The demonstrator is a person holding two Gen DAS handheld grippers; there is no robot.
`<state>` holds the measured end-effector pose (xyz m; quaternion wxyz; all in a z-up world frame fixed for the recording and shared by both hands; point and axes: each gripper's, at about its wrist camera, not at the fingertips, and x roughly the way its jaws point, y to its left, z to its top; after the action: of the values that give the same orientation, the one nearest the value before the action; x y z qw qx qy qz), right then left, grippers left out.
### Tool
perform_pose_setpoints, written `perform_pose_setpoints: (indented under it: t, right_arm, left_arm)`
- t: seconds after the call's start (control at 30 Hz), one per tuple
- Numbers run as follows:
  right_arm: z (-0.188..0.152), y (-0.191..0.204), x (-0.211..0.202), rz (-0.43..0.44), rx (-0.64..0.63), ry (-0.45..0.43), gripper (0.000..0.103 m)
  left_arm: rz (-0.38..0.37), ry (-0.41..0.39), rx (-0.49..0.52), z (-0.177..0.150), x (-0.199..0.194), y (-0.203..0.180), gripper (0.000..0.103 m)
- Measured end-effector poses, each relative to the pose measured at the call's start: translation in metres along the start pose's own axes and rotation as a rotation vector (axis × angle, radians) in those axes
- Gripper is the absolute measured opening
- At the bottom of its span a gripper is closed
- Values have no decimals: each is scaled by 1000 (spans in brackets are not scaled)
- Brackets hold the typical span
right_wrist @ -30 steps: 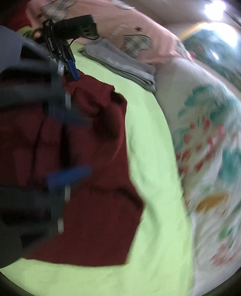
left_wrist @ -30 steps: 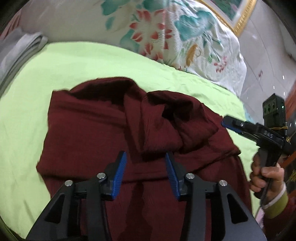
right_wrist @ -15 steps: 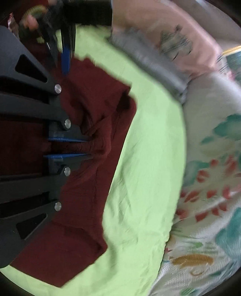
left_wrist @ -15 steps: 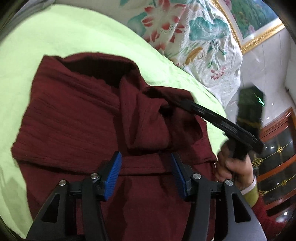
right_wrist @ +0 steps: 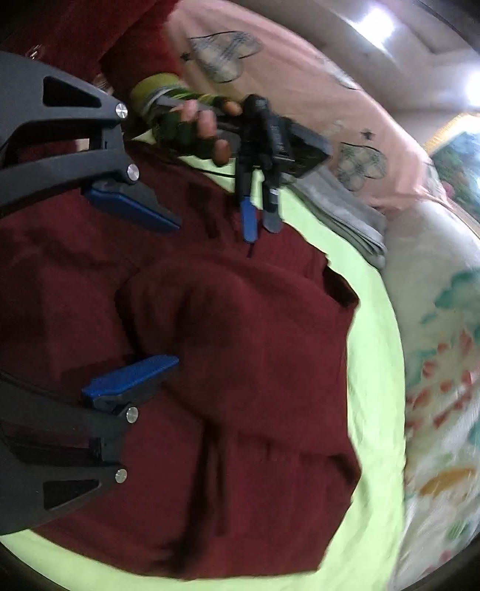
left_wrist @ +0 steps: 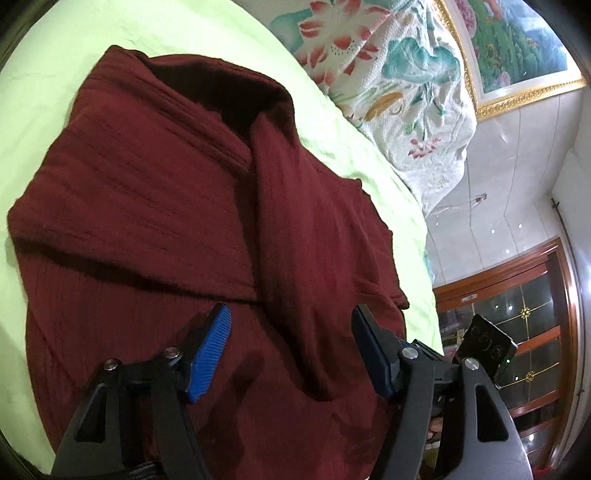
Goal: Fold large clothes
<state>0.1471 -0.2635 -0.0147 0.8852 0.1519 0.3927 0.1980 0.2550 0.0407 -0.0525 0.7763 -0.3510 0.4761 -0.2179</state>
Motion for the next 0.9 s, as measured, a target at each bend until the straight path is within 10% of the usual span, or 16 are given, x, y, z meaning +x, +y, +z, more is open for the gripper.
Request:
perform_pose_setpoints:
  t: [0.2, 0.33, 0.4, 0.5, 0.7, 0.9]
  right_arm:
    - [28, -36, -20, -47, 215, -177, 69]
    - [48, -60, 1, -137, 313, -166, 45]
    - [56, -67, 17, -177, 344, -132, 44]
    - [55, -80, 35, -201, 415, -98, 44]
    - [57, -83, 39, -131, 479, -135, 44]
    - [57, -79, 51, -123, 485, -118, 44]
  left_arm:
    - [33, 50, 10, 0, 17, -5, 68]
    - [42, 92, 59, -4, 41, -19, 65]
    - [50, 98, 77, -5, 47, -21, 53]
    - [48, 116, 88, -4, 54, -19, 5]
    - [115, -78, 84, 14, 1, -1, 5]
    - [142, -71, 73, 20, -14, 15, 3]
